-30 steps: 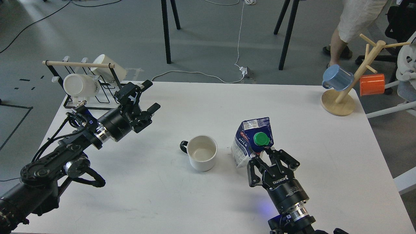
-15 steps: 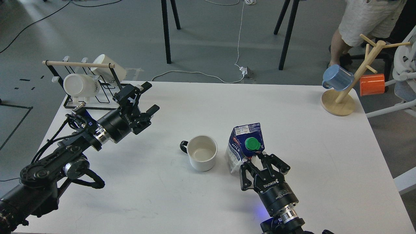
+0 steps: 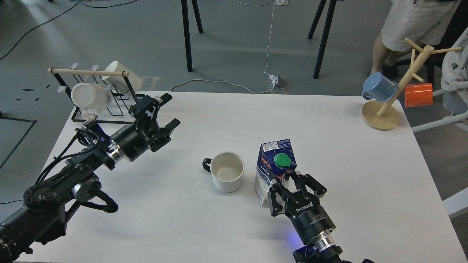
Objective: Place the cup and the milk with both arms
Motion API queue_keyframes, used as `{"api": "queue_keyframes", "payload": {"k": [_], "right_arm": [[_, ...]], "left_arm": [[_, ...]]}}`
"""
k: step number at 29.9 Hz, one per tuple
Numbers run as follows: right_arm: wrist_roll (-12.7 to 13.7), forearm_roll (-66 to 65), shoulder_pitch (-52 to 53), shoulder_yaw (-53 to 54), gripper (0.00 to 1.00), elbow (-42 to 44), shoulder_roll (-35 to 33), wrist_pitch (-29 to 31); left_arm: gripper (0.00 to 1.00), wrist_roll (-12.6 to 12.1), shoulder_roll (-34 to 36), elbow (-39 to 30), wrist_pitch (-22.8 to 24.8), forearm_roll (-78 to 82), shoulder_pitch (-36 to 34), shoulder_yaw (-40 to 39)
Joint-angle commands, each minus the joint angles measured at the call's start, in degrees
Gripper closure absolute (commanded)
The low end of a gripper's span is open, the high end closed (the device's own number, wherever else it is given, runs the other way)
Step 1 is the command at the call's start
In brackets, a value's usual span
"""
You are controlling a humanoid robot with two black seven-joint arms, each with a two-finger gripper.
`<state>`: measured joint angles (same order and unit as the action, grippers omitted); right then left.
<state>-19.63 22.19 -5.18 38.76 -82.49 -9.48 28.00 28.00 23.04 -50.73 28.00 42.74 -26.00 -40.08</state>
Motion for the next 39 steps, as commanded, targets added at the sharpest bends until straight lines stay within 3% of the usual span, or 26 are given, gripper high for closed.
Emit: {"api": "queue_keyframes", "payload": {"k": [1,3,4,5,11,21,27,33,36,39], "right_arm": [[0.1,0.0,0.0,0.0,0.27,-0.1,-0.1,0.0],[0.1,0.1,0.0,0.0,0.16,-0.2,-0.3,0.0],[0.2,0.1,-0.1,0.0,0.06,-0.3,-0.3,0.0],[0.3,0.1,-0.2,-0.2,0.03,-0.5,-0.4,0.0],[0.3,0.0,-1.1,-2.1,0.03,-1.3,-1.2,0.0],[0.2,-0.1,-8.5,-2.4,0.03,-7.0,-8.5,0.0],[0.0,-0.1,-13.6,-2.1,0.03,-10.4,-17.4,0.0],[-0.1,-0.4,-15.2,-0.9,0.01,-9.8,-30.9,0.0],[-0.1,0.0,-15.3,3.5,0.01,-9.4,-39.6,0.0],[-0.1,0.4,-15.2,9.2,0.01,-8.3,-43.6,0.0]], "left_arm": [[0.01,0.0,0.0,-0.1,0.0,0.0,0.1,0.0],[0.01,0.0,0.0,-0.1,0.0,0.0,0.1,0.0],[0.01,0.0,0.0,0.0,0.0,0.0,0.2,0.0],[0.01,0.0,0.0,-0.1,0.0,0.0,0.3,-0.1],[0.01,0.0,0.0,-0.1,0.0,0.0,0.4,-0.1],[0.01,0.0,-0.1,0.0,0.0,0.0,0.4,-0.1],[0.01,0.0,-0.1,0.0,0.0,0.0,0.4,-0.2],[0.01,0.0,0.4,-0.1,0.0,0.0,0.4,-0.2],[0.01,0.0,0.4,-0.1,0.0,0.0,0.3,-0.3],[0.01,0.0,0.4,-0.1,0.0,0.0,0.3,-0.4]]}}
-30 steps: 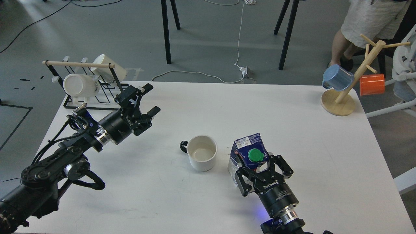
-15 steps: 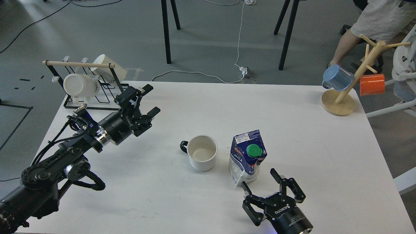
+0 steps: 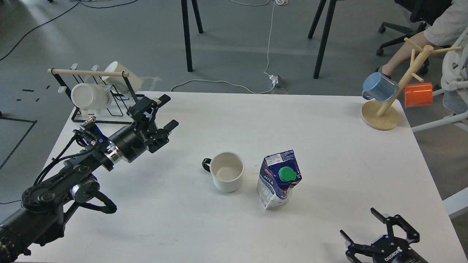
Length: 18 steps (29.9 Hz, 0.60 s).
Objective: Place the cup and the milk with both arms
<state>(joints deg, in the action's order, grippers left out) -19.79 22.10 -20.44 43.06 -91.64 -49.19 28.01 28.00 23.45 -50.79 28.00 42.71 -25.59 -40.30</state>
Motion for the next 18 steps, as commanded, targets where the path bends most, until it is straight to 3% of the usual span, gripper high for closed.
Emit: {"api": "queue_keyframes", "payload": {"k": [1,4,8,18], "right_arm": [[0.0,0.5,0.4,7.3,0.01,1.2,-4.2,0.0],[0.2,0.2,2.3,12.8,0.01,2.4,-4.4,0.0],[0.4,-0.2,11.5,12.7,0.01,2.9,-4.5,0.0],[0.6,-5.1,34.4,-1.7,0.01,4.6,-1.4,0.0]], "left_arm": [[0.01,0.0,0.0,0.0,0.0,0.0,-0.1,-0.2],[0.01,0.0,0.2,0.0,0.0,0.0,0.4,-0.4],[0.01,0.0,0.6,-0.1,0.0,-0.1,0.9,-0.5],[0.01,0.0,1.0,0.0,0.0,-0.1,1.2,-0.4]]}}
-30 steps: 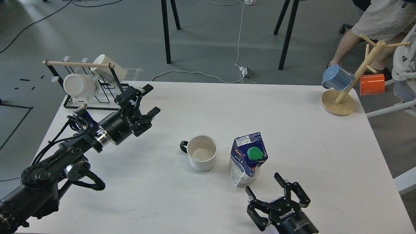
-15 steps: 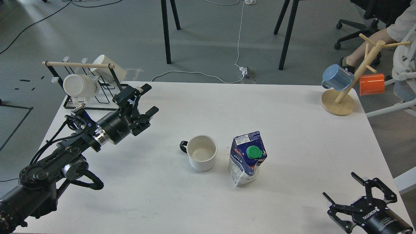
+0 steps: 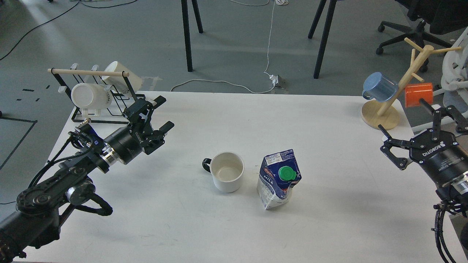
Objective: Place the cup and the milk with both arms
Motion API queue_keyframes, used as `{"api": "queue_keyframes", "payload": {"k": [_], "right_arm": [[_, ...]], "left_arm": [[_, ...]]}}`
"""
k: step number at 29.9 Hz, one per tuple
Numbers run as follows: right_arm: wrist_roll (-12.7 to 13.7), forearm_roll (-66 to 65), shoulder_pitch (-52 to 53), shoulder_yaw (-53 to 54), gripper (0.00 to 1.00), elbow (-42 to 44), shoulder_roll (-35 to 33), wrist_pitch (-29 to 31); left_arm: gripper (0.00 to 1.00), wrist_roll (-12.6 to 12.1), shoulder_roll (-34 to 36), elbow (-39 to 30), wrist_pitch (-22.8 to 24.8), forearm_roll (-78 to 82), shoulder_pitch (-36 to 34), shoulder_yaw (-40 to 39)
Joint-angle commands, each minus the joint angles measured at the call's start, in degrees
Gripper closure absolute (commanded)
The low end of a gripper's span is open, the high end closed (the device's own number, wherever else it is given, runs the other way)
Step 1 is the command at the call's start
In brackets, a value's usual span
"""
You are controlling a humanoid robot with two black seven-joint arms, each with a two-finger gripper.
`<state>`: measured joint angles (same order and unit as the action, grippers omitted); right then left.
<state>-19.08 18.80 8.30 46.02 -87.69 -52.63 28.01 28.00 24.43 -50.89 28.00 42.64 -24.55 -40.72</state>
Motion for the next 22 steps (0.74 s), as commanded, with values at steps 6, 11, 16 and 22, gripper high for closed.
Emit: {"api": "queue_keyframes", "payload": {"k": [6,11,16,22], "right_arm": [[0.0,-3.8,10.3,-6.7,0.01,5.2,6.7,0.0],[0.0,-7.1,11.9,-6.8,0.02,7.9,9.1,0.0],[-0.3,-7.2,12.3,-7.0,0.02,8.0,9.7,0.0],[-0.5,-7.2,12.5,-7.0,0.02,8.1,9.7,0.0]], "left_arm": [[0.01,0.0,0.0,-0.1,0.0,0.0,0.6,-0.2],[0.01,0.0,-0.1,-0.6,0.0,0.0,0.6,-1.5],[0.01,0.0,-0.5,-0.5,0.0,0.0,0.6,-1.6],[0.01,0.0,-0.8,-0.6,0.0,0.0,0.6,-1.6]]}}
